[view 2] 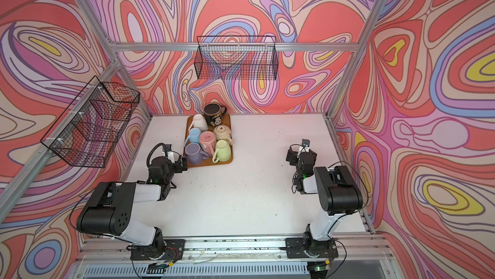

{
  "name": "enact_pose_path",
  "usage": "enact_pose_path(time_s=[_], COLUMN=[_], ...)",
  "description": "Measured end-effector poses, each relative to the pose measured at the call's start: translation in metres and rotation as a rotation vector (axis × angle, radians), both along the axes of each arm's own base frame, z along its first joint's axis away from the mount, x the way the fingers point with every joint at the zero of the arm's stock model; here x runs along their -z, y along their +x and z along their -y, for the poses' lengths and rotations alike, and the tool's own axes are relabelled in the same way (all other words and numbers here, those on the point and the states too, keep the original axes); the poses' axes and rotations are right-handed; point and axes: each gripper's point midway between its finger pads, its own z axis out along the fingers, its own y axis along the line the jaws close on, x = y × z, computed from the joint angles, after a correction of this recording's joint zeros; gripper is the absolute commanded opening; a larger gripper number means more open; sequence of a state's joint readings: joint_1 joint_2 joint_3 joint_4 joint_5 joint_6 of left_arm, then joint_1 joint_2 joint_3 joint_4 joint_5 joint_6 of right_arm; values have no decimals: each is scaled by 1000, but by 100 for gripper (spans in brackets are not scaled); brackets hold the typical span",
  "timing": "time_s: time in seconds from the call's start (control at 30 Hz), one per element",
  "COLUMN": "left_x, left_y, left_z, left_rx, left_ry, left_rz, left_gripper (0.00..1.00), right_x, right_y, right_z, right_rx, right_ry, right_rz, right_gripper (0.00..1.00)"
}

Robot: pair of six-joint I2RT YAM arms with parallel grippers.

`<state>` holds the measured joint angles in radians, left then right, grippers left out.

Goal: Turn the mug right side up

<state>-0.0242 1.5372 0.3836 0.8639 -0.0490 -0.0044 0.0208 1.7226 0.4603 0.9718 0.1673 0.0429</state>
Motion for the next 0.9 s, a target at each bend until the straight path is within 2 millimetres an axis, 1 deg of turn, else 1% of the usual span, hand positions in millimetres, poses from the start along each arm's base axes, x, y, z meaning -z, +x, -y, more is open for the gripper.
enact_pose_path(time_s=[0.4, 0.5, 0.57, 0.63, 0.67, 0.77, 0.83, 0.9], left_x=[0, 3, -1, -16, -25, -56, -76, -92], left_y=[0, -1, 0, 4, 4, 5, 9, 14], left_z=[0, -2, -5, -9, -10, -13, -15, -16], left_rx=[-1, -15, -34, -55, -64, -90, -108, -121], left_ry=[0, -1, 3, 4, 1, -18, -43, -66], left_rz=[-2, -32, -54, -45, -32, 13, 31, 32], left_gripper=[100, 100, 100, 100, 100, 99, 96, 93], right_x=[0, -1, -4, -13, -21, -60, -81, -87], right_y=[0, 0, -2, -5, -2, 16, 25, 28], right_z=[0, 0, 0, 2, 3, 4, -1, -10], right_rx=[0, -2, -2, 13, 22, 41, 23, -12], right_ry=[0, 0, 1, 10, 15, 45, 92, 150], right_rz=[0, 1, -6, -35, -43, -30, -19, -36], right_gripper=[98, 98, 98, 98, 99, 96, 94, 94])
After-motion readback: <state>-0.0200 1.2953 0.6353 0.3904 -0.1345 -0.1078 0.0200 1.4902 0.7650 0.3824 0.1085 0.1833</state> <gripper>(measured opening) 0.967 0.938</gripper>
